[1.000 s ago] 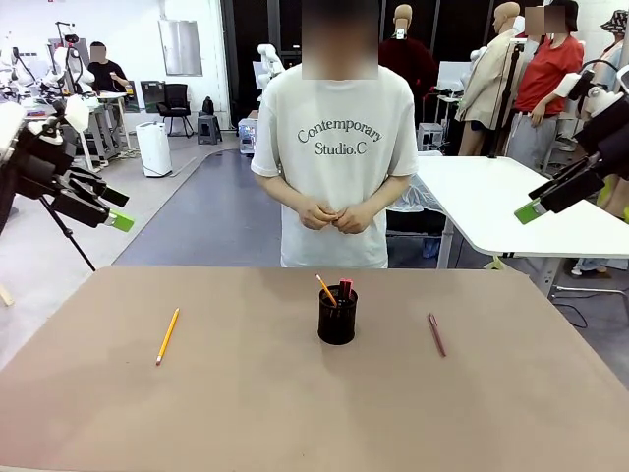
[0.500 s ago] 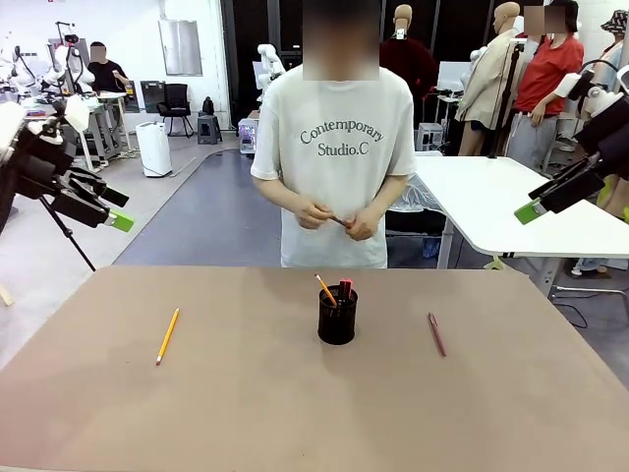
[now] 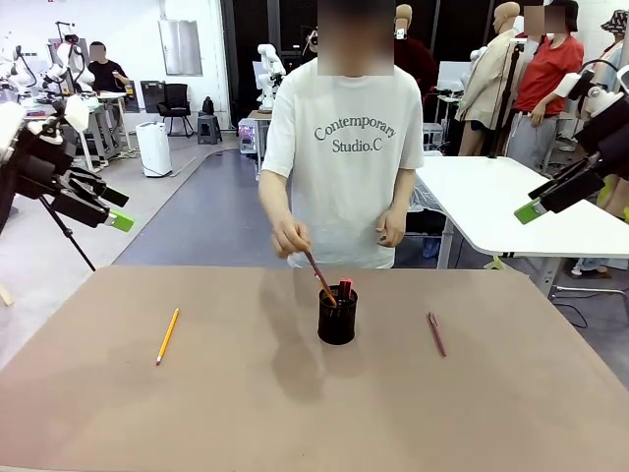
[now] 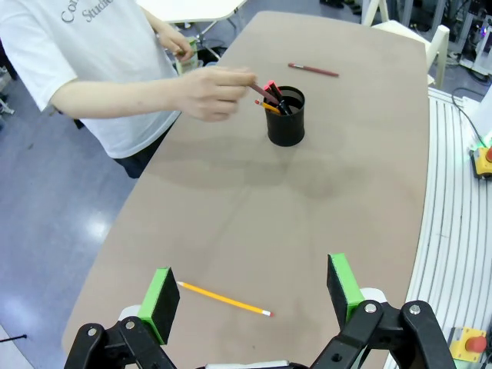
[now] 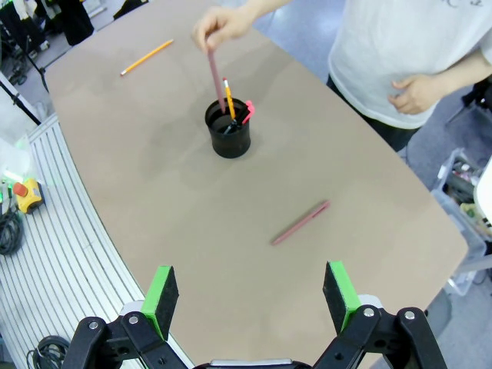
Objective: Place the pens into the pen holder.
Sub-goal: Pick up a writing instrument from the table and place it into the Pen holder.
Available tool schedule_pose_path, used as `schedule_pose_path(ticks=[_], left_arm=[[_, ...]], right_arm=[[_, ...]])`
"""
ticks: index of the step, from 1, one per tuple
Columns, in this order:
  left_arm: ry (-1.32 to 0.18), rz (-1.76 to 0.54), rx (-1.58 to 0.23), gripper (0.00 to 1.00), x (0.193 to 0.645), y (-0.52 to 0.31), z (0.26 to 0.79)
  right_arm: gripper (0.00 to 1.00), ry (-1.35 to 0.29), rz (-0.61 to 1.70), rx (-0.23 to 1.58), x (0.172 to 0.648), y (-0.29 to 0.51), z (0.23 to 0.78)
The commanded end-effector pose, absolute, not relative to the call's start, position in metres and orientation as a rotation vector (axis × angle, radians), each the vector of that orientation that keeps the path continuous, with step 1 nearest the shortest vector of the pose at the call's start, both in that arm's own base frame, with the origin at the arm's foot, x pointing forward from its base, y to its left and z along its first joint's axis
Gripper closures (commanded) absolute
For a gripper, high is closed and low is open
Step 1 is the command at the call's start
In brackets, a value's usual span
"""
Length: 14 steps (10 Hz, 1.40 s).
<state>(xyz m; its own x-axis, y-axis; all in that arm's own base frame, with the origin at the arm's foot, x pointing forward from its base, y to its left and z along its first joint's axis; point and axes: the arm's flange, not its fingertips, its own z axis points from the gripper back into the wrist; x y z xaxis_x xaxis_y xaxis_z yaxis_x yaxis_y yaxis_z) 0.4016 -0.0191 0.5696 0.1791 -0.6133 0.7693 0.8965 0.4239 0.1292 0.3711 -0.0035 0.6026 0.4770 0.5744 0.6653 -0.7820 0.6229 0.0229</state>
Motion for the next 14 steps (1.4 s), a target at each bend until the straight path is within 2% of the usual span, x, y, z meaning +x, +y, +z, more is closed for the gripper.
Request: schedule_pose_path(ticks=[1,10,14], left_arm=[[-0.856,-1.105,-0.396,0.0,0.402,-0.017,0.571],[-0.856,-1.105,-0.396,0.0,0.402,-0.017,0.571],[-0.856,-1.105,-0.396,0.0,0.402,-0.017,0.571]], right_arm=[[0.0,-0.676,0.853,0.358,0.371,-0.003,0.604],[0.0,-0.667,0.849,0.347,0.371,-0.004,0.603],[0.0,-0.507,0.687,0.359,0.427,0.014,0.613]])
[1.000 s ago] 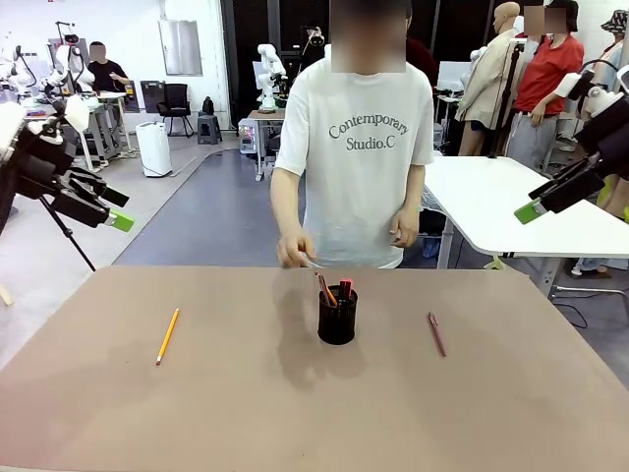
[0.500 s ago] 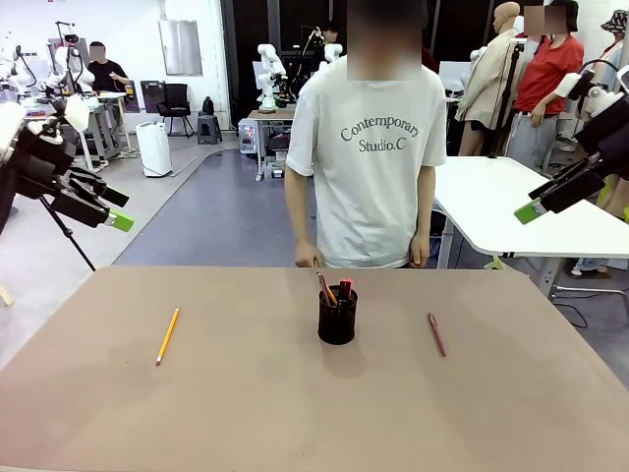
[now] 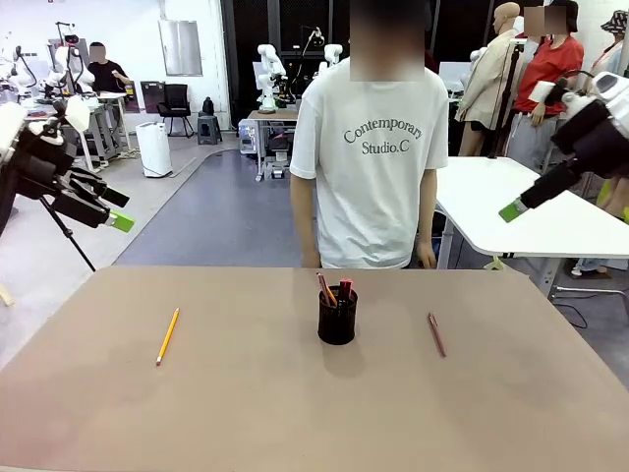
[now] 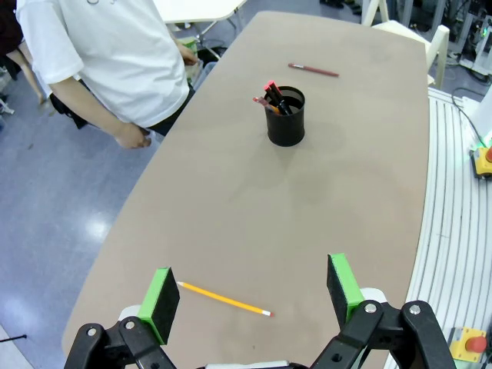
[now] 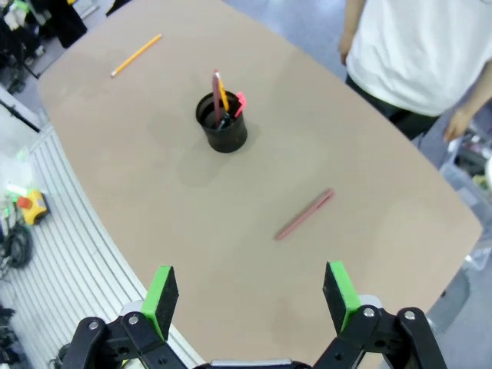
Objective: Place the pens into the pen holder.
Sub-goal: Pick up a writing instrument from the table and place it into the Pen holder.
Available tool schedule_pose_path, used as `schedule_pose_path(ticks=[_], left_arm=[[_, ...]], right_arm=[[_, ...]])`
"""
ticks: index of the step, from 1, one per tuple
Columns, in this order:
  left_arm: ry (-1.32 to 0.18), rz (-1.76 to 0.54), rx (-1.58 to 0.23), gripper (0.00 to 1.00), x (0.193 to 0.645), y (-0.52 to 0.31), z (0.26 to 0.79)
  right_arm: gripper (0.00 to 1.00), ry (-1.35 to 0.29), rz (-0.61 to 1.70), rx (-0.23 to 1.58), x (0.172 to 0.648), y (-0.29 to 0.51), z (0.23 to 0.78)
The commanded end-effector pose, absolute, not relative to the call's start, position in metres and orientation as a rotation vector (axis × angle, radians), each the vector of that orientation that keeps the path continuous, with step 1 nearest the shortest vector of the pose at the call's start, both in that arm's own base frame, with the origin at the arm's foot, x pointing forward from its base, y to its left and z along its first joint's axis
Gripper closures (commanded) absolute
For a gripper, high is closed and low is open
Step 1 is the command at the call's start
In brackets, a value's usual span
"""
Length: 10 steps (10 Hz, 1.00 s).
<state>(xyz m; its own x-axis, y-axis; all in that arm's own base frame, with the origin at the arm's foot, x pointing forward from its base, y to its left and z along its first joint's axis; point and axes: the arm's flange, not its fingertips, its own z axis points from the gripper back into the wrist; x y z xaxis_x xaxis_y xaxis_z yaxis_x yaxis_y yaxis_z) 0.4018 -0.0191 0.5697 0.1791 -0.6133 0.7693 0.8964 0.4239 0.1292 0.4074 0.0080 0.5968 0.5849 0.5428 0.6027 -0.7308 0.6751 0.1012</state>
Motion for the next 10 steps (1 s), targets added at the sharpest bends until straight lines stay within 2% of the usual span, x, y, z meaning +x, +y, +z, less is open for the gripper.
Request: schedule_pose_path(ticks=[1,4,6,8,10], left_arm=[[-0.856,-1.105,-0.396,0.0,0.402,-0.017,0.571],[-0.856,-1.105,-0.396,0.0,0.402,-0.017,0.571],[-0.856,-1.105,-0.396,0.0,0.402,-0.017,0.571],[-0.856,-1.105,-0.396,0.0,0.402,-0.017,0.571],[-0.856,-1.105,-0.396,0.0,0.402,-0.017,0.571]], right_arm=[[0.0,-0.458,0.631,0.335,0.443,0.024,0.616],[0.0,-0.262,0.46,0.237,0.485,0.054,0.605],[0.0,-0.195,0.337,0.167,0.51,0.074,0.589],[0.0,-0.131,0.269,0.117,0.515,0.09,0.562],[0.0,-0.138,0.234,0.096,0.506,0.096,0.532]])
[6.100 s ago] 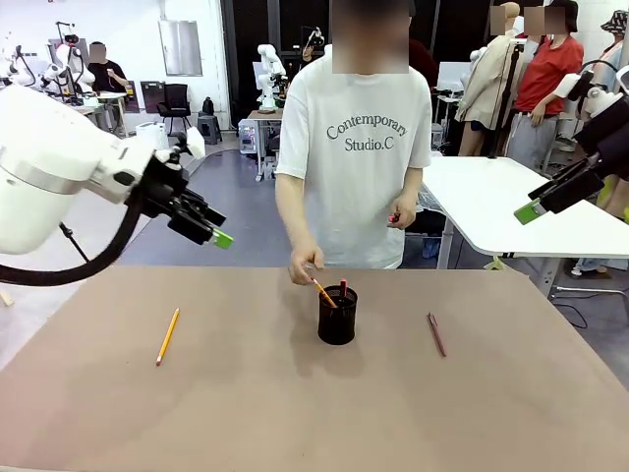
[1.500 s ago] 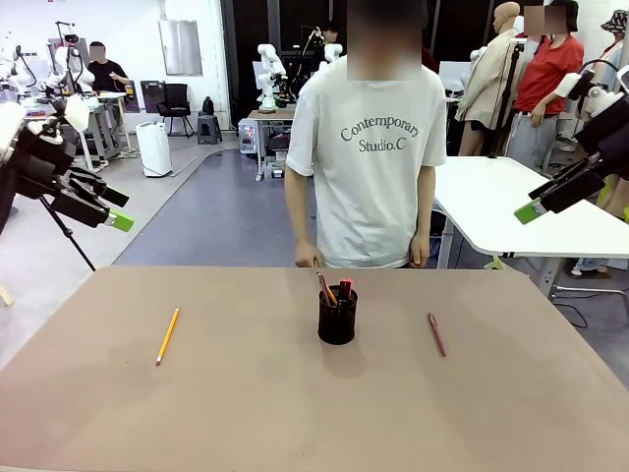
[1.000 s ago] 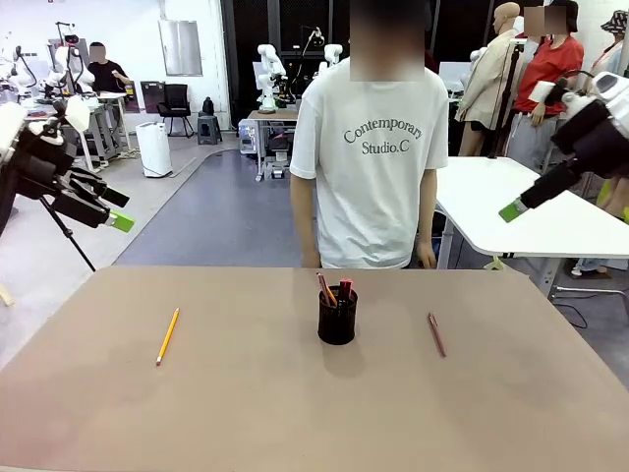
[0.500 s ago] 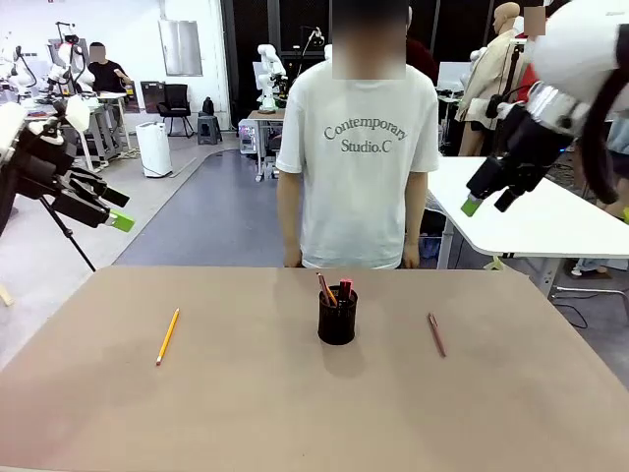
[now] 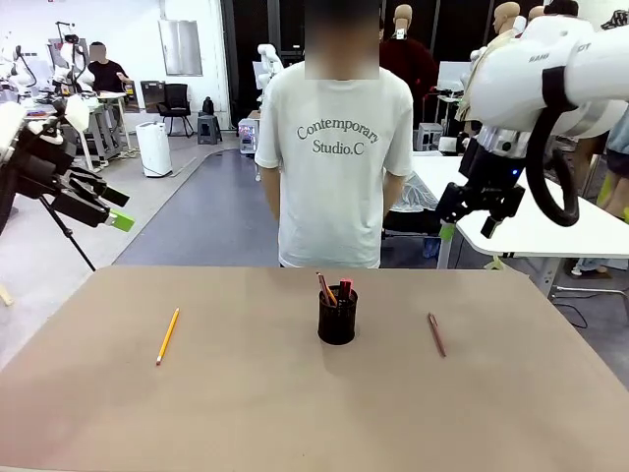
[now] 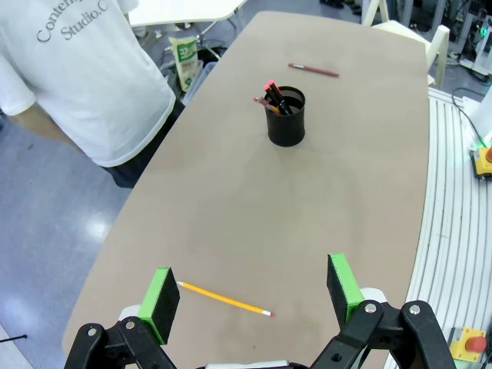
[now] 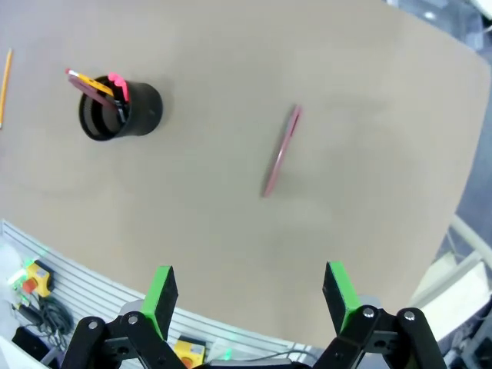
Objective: Place the pens into the pen holder.
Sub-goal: Pick up a writing instrument from the table and place it into the Pen holder.
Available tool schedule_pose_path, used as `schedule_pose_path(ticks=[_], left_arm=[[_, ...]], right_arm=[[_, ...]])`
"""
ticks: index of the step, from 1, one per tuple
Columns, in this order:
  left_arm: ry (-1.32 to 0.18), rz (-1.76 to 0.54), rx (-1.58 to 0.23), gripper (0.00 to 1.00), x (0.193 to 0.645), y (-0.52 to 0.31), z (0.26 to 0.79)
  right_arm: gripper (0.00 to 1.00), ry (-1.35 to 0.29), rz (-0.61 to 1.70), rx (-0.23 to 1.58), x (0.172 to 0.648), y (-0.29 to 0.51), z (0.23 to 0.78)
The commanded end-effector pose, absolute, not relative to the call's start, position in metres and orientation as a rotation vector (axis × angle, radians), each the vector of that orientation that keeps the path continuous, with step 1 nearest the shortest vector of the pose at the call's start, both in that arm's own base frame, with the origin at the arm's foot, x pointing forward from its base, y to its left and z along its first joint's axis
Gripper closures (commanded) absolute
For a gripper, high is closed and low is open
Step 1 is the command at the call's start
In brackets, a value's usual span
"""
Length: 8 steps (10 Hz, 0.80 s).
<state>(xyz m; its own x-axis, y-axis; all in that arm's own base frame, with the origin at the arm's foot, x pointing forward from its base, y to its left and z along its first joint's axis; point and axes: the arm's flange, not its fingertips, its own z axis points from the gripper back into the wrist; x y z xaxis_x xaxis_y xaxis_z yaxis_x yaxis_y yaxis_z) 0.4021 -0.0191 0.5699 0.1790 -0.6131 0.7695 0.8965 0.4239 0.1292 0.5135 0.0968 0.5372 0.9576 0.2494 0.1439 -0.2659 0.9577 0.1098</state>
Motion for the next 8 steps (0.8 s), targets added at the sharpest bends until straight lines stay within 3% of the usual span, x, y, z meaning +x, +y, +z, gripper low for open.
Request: schedule_pose_path(ticks=[1,2,3,8], left_arm=[[-0.856,-1.105,-0.396,0.0,0.402,-0.017,0.571],[-0.856,-1.105,-0.396,0.0,0.402,-0.017,0.571],[-0.856,-1.105,-0.396,0.0,0.402,-0.017,0.571],[-0.856,-1.105,-0.396,0.0,0.402,-0.017,0.571]], right_arm=[[0.0,-0.141,0.215,0.079,0.498,0.095,0.516],[0.0,-0.188,0.223,0.095,0.499,0.092,0.512],[0.0,-0.117,0.251,0.126,0.51,0.098,0.525],[0.0,-0.125,0.248,0.126,0.508,0.097,0.52]])
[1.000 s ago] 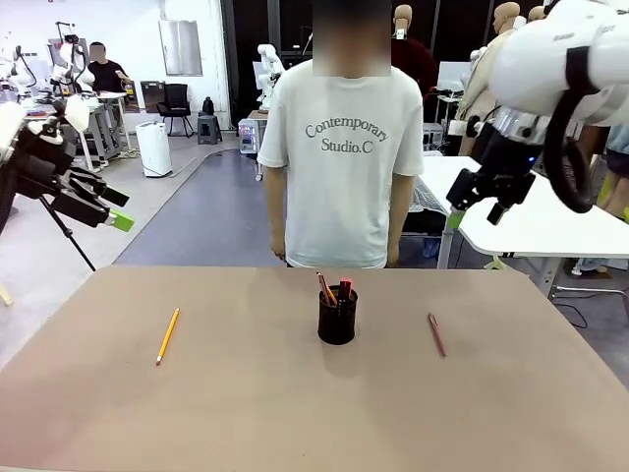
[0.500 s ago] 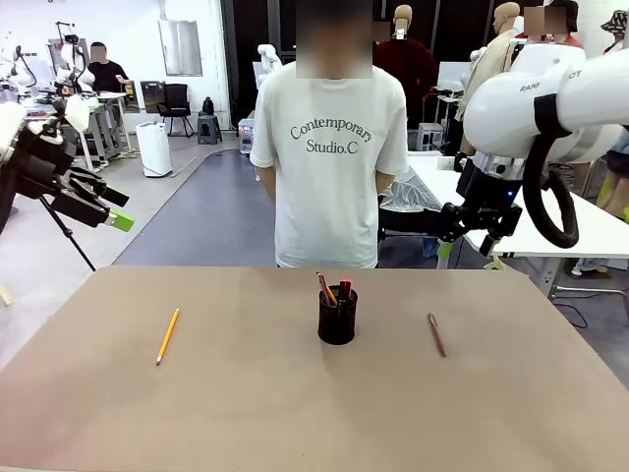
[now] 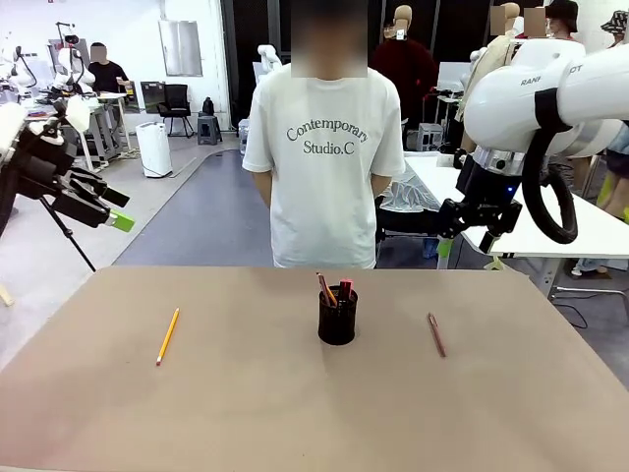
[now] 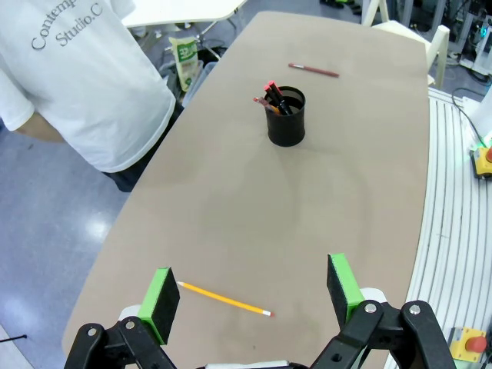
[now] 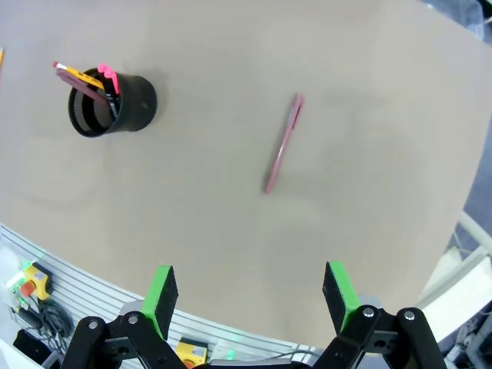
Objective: Place the pens into the pen holder.
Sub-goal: Pick up a writing instrument from the table and place it into the Pen holder.
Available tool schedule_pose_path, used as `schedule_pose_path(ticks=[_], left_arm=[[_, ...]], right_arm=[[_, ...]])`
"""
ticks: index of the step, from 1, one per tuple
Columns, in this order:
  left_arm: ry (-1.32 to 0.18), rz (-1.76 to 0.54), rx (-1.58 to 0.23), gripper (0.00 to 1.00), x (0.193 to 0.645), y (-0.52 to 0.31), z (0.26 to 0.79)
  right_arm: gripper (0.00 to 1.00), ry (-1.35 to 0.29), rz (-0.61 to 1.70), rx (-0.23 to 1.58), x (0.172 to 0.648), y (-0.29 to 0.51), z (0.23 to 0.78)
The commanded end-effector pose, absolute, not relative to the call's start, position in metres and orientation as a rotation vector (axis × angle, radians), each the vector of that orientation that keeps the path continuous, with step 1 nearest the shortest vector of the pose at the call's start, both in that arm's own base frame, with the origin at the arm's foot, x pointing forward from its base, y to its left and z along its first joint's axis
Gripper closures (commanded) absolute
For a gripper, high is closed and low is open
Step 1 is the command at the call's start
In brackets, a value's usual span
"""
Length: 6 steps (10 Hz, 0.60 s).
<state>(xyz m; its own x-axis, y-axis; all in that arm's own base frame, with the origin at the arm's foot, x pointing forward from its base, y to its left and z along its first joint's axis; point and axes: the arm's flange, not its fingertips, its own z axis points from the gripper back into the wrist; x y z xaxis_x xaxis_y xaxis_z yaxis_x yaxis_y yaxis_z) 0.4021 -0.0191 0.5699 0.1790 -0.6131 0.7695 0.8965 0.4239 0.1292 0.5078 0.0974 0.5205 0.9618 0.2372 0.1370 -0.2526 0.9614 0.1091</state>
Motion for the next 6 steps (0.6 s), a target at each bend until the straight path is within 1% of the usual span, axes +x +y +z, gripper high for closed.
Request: schedule_pose_path(ticks=[1,2,4,6], left_arm=[[-0.856,-1.105,-0.396,0.0,0.402,-0.017,0.571],[-0.856,-1.105,-0.396,0.0,0.402,-0.017,0.571],[-0.856,-1.105,-0.396,0.0,0.402,-0.017,0.571],[-0.856,-1.105,-0.396,0.0,0.402,-0.017,0.571]], right_arm=[[0.0,-0.112,0.165,0.114,0.525,0.106,0.496],[0.0,-0.123,0.123,0.118,0.536,0.113,0.484],[0.0,-0.138,0.052,0.096,0.538,0.122,0.464],[0.0,-0.133,0.005,0.106,0.552,0.121,0.434]])
